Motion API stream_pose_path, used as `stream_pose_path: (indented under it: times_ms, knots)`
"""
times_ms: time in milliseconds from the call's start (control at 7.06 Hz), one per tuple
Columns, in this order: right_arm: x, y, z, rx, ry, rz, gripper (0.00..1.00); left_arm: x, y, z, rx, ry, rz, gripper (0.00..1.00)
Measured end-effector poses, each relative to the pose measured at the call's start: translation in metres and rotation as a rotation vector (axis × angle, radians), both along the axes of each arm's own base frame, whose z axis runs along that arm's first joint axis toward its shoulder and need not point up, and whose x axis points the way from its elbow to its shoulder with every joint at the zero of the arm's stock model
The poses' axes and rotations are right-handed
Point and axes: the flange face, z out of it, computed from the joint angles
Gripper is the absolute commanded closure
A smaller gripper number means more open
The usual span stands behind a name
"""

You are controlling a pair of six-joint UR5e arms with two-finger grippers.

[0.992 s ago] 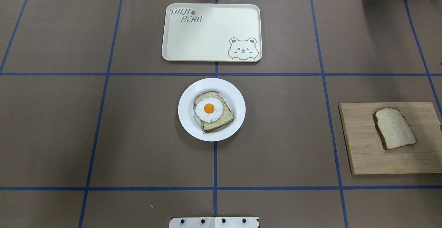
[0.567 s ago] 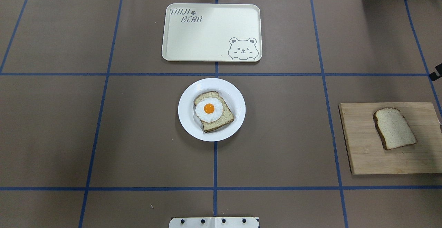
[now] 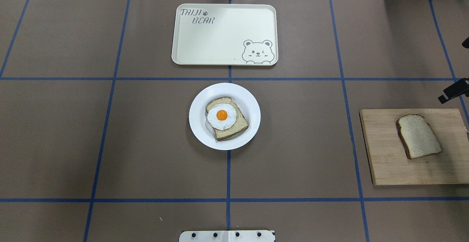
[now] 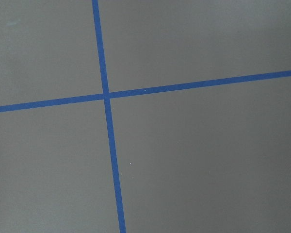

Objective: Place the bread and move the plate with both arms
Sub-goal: 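Lower the right gripper and grasp the bread slice edge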

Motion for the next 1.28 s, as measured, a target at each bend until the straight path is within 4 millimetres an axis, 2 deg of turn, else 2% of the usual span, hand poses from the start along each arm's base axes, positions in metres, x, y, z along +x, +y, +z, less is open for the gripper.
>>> stream_pose_path:
  times_ms: [283,709,992,1134,1276]
  knots:
    - [-0.016,0.011,0.02,-0.031,-0.032,0.046,0.0,0.001,-0.001,-0.003,0.006,0.004,0.001,0.02]
    - [-0.026,0.045,0.041,-0.037,-0.099,0.053,0.0,0.002,-0.003,-0.006,0.009,0.01,0.003,0.02]
    - [-0.036,0.06,0.062,-0.022,-0.123,0.04,0.13,0.002,-0.004,-0.006,0.012,0.01,0.004,0.02]
    - [-0.04,0.064,0.073,-0.032,-0.121,0.031,0.4,0.002,-0.004,-0.006,0.013,0.01,0.004,0.02]
    - [-0.043,0.064,0.075,-0.035,-0.123,0.029,0.41,0.002,-0.004,-0.007,0.014,0.011,0.004,0.02]
